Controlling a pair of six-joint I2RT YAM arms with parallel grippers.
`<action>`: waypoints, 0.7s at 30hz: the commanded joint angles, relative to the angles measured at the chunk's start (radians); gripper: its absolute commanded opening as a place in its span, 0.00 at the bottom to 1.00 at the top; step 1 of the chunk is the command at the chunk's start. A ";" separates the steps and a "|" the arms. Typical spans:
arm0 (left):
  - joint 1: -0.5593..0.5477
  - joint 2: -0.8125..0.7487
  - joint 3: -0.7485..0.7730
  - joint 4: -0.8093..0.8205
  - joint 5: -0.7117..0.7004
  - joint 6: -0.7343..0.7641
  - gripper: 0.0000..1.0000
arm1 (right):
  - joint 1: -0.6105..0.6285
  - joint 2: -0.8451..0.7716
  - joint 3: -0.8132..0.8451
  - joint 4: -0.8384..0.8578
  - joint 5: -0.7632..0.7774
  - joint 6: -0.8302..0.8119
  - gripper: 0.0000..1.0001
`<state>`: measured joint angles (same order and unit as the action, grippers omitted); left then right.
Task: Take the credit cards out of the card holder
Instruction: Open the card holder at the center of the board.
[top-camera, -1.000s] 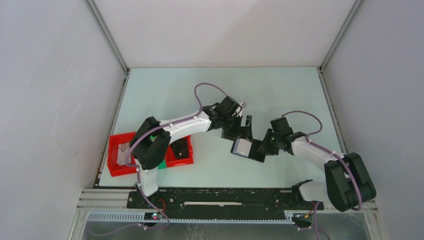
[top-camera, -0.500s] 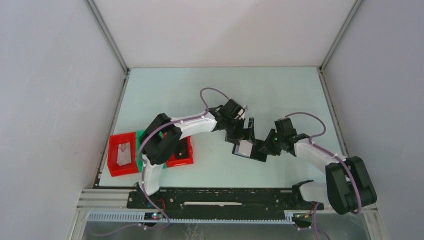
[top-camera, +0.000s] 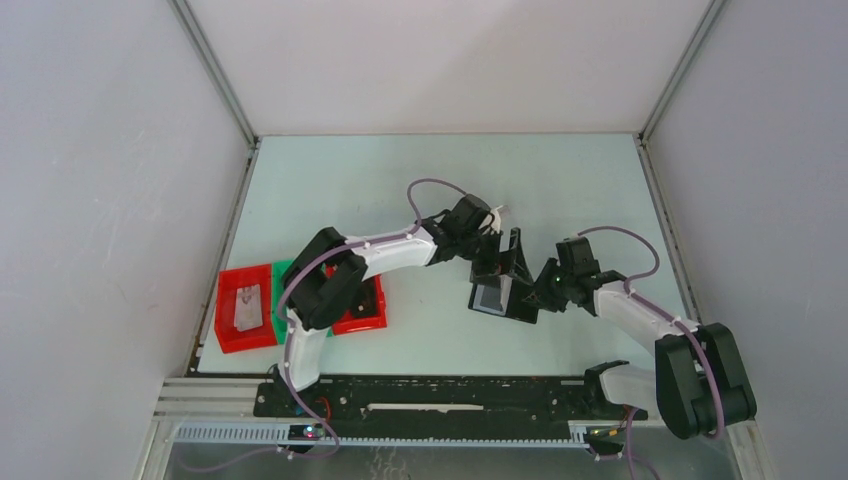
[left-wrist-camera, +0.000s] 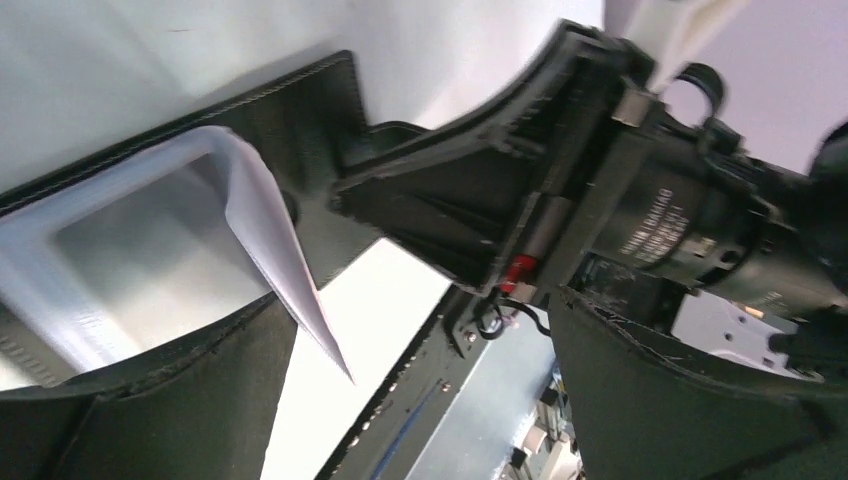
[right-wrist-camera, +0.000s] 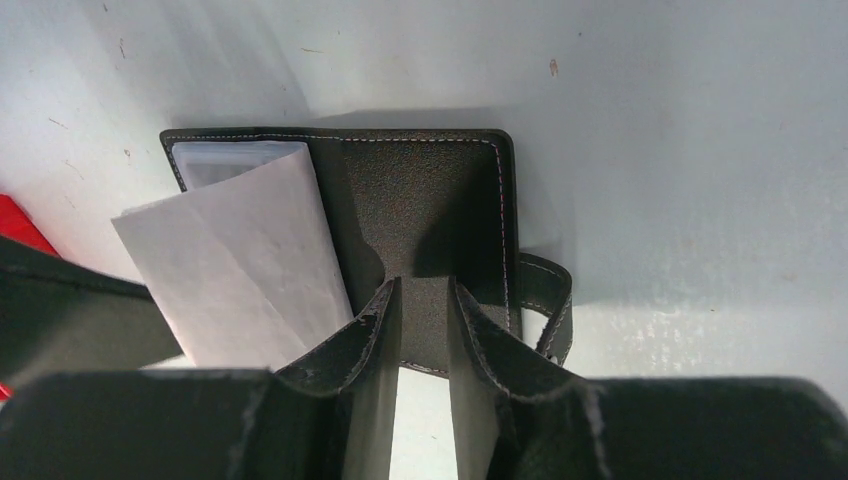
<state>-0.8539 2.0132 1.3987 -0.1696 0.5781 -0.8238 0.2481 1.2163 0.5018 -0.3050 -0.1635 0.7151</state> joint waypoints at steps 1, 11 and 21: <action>-0.040 0.001 0.028 0.138 0.096 -0.081 1.00 | -0.015 -0.019 -0.011 -0.001 0.003 -0.002 0.32; -0.076 0.081 -0.003 0.283 0.114 -0.184 1.00 | -0.216 -0.387 -0.067 -0.169 -0.055 -0.009 0.36; -0.088 -0.016 -0.015 0.110 -0.015 -0.074 0.96 | -0.315 -0.489 -0.076 -0.138 -0.230 0.020 0.35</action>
<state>-0.9470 2.1296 1.3979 0.0467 0.6518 -0.9936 -0.0654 0.7258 0.4282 -0.4820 -0.2867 0.7181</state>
